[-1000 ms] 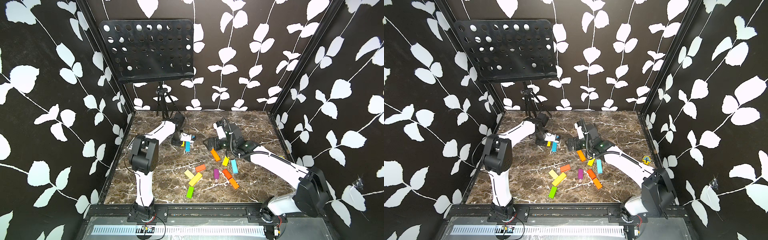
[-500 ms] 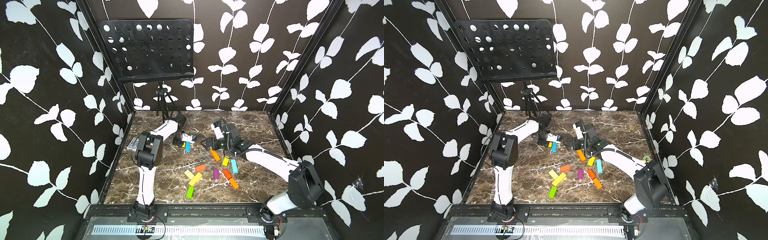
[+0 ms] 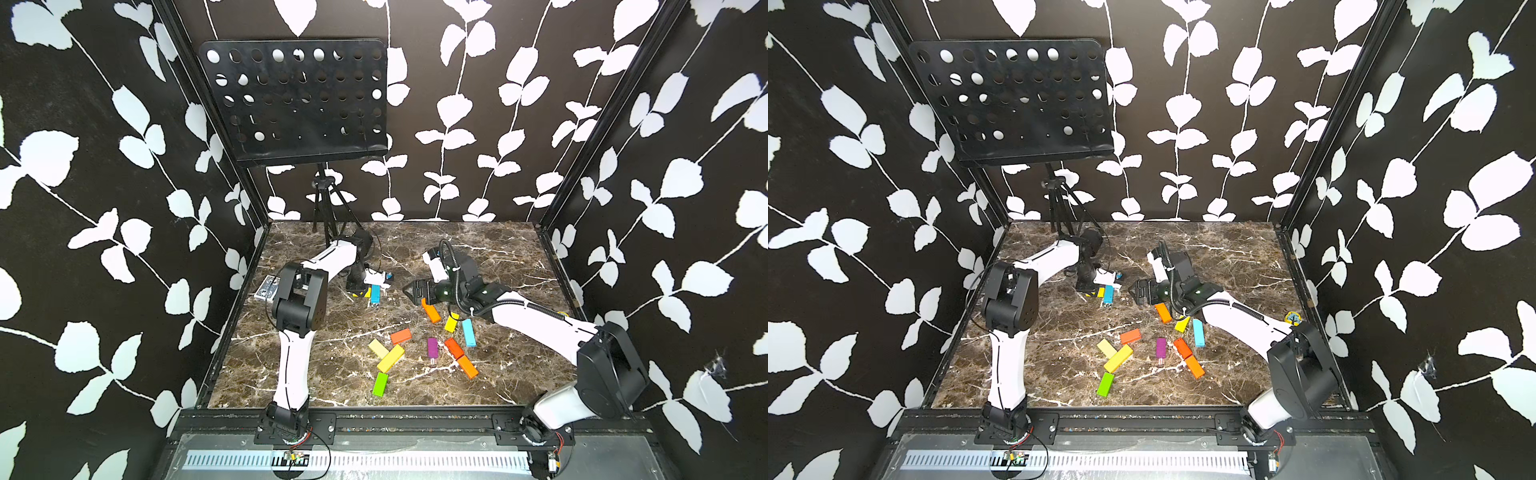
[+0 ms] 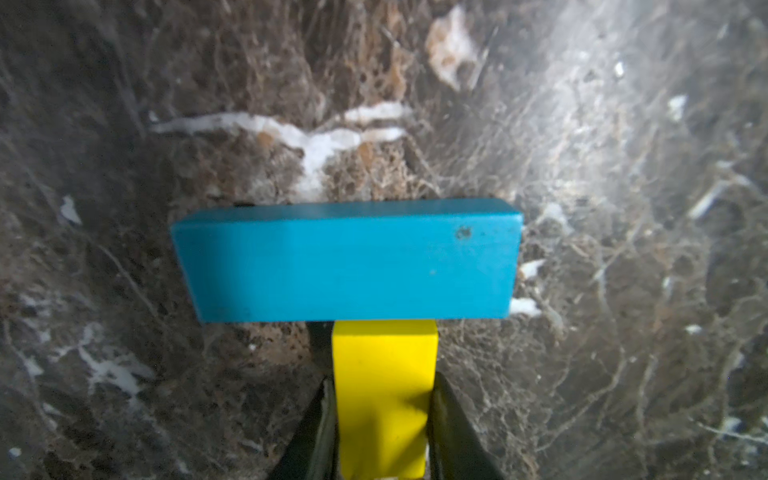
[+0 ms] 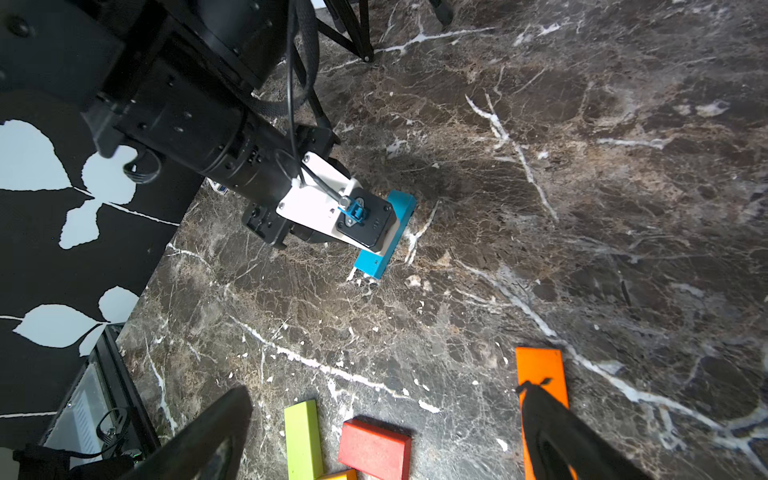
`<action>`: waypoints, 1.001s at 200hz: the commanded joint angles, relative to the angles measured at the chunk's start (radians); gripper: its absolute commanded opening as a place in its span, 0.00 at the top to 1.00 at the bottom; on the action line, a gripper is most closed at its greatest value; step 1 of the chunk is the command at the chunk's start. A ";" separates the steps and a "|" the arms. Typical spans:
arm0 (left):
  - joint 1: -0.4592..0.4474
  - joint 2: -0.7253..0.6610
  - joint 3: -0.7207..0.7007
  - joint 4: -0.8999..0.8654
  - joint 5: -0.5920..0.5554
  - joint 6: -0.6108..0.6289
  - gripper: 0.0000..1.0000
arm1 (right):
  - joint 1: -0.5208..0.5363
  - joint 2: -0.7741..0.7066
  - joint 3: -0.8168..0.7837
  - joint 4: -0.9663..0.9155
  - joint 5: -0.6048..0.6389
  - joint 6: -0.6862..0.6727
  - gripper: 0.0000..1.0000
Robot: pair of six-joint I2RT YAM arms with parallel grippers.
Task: Assemble the letter t with building blocks
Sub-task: Assemble the building block at the center of the board.
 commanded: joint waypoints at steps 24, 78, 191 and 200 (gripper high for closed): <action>0.012 0.007 0.029 -0.036 0.016 -0.010 0.70 | -0.008 -0.026 -0.012 0.036 -0.008 0.002 0.01; 0.022 0.024 0.038 -0.034 0.027 -0.014 0.70 | -0.011 -0.038 -0.005 0.012 -0.003 -0.009 0.01; 0.024 0.022 0.039 -0.029 0.045 -0.031 0.70 | -0.013 -0.052 -0.023 0.018 -0.009 0.000 0.01; 0.024 0.022 0.038 -0.031 0.046 -0.033 0.70 | -0.013 -0.054 -0.023 0.018 -0.012 0.000 0.01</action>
